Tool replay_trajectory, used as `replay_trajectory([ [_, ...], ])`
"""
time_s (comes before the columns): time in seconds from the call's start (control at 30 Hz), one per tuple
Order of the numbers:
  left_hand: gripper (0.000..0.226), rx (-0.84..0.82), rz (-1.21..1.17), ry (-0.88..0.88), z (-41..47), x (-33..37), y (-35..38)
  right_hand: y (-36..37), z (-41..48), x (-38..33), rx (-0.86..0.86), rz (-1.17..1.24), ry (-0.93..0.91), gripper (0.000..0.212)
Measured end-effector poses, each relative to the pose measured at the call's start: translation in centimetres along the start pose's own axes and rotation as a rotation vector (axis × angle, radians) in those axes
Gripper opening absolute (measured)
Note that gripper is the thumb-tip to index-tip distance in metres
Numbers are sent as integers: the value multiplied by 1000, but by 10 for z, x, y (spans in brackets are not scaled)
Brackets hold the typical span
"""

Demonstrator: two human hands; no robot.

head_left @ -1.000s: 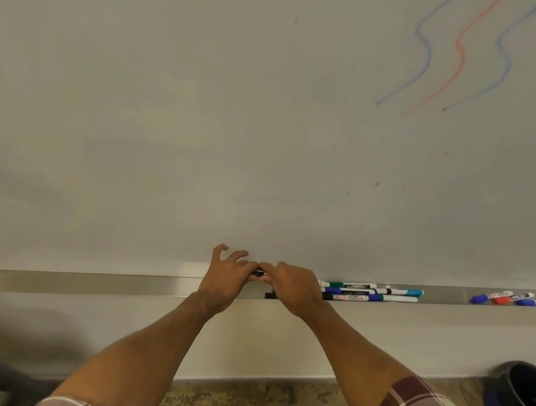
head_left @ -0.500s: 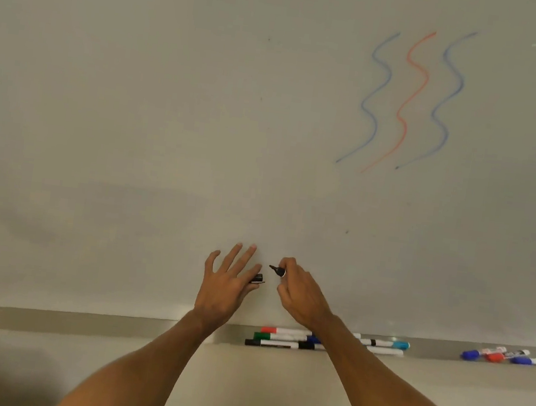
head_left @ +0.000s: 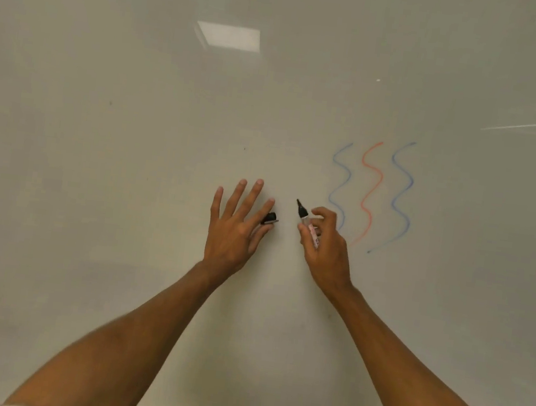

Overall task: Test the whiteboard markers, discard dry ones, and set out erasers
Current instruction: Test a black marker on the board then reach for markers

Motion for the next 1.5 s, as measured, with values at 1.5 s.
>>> replay_trajectory([
  [1.5,50,156,39,62,84,-40,6,8,15,14,323,-253,-353,6],
])
Point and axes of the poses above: each hand's wrist, its own z-axis towards the middle knuckle, its own y-axis out of the palm, x = y × z, the point moved 5 cm from there along z, towards the middle knuckle, and after that the axes turned 6 degrees about -z, right-handed, at the moved point
